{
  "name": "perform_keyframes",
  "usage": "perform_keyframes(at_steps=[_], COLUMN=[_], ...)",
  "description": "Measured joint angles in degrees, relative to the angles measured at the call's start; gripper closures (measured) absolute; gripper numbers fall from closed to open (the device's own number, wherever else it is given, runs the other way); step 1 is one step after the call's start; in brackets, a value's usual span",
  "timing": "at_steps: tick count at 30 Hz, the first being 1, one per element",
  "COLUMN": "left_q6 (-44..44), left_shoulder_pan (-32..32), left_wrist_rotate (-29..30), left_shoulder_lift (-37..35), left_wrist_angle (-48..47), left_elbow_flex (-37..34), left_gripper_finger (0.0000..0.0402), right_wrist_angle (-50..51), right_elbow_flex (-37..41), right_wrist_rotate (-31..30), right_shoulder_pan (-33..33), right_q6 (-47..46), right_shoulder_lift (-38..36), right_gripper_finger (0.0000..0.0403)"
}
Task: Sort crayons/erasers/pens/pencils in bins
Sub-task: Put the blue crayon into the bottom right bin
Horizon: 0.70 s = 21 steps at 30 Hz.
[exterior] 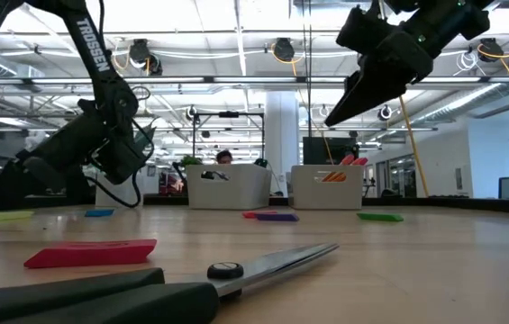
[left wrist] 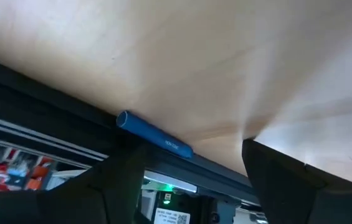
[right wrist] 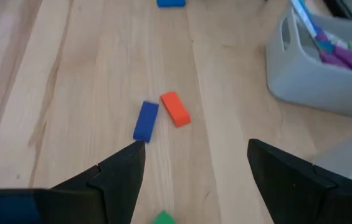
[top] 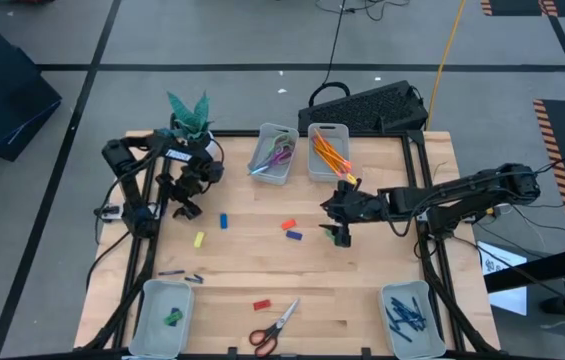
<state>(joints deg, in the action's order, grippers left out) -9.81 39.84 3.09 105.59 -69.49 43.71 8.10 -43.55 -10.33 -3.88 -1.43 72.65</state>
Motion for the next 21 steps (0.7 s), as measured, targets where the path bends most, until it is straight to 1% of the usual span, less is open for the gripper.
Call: perform_keyframes(at_steps=[4, 8, 11, 17, 21], left_q6=[0.60, 1.81, 0.62, -3.03, -4.23], left_shoulder_pan=[1.44, 1.73, 0.39, -2.25, -2.58], left_wrist_rotate=[-0.65, -2.76, -4.24, -7.43, -9.12], left_shoulder_lift=[-0.48, -1.29, -3.02, -9.39, -10.79], left_wrist_angle=[0.28, -0.02, -1.27, -2.64, -3.13], left_elbow_flex=[-0.12, -0.21, -0.29, -0.21, -0.21], left_gripper_finger=[0.0127, 0.0132, 0.0142, 0.0160, 0.0166], right_wrist_angle=[2.14, 3.44, 3.31, 2.75, 2.27], right_elbow_flex=[0.00, 0.00, 0.00, 0.00, 0.00], right_wrist_rotate=[0.04, 0.04, 0.04, -0.01, -0.02], right_shoulder_pan=[-0.02, -0.04, -0.04, -0.04, 0.00], right_q6=[-2.49, -3.09, -3.84, -3.89, -3.90], right_shoulder_lift=[-0.01, -0.01, 0.00, -0.01, 0.01], right_gripper_finger=[0.0126, 0.0126, 0.0126, 0.0126, 0.0126])
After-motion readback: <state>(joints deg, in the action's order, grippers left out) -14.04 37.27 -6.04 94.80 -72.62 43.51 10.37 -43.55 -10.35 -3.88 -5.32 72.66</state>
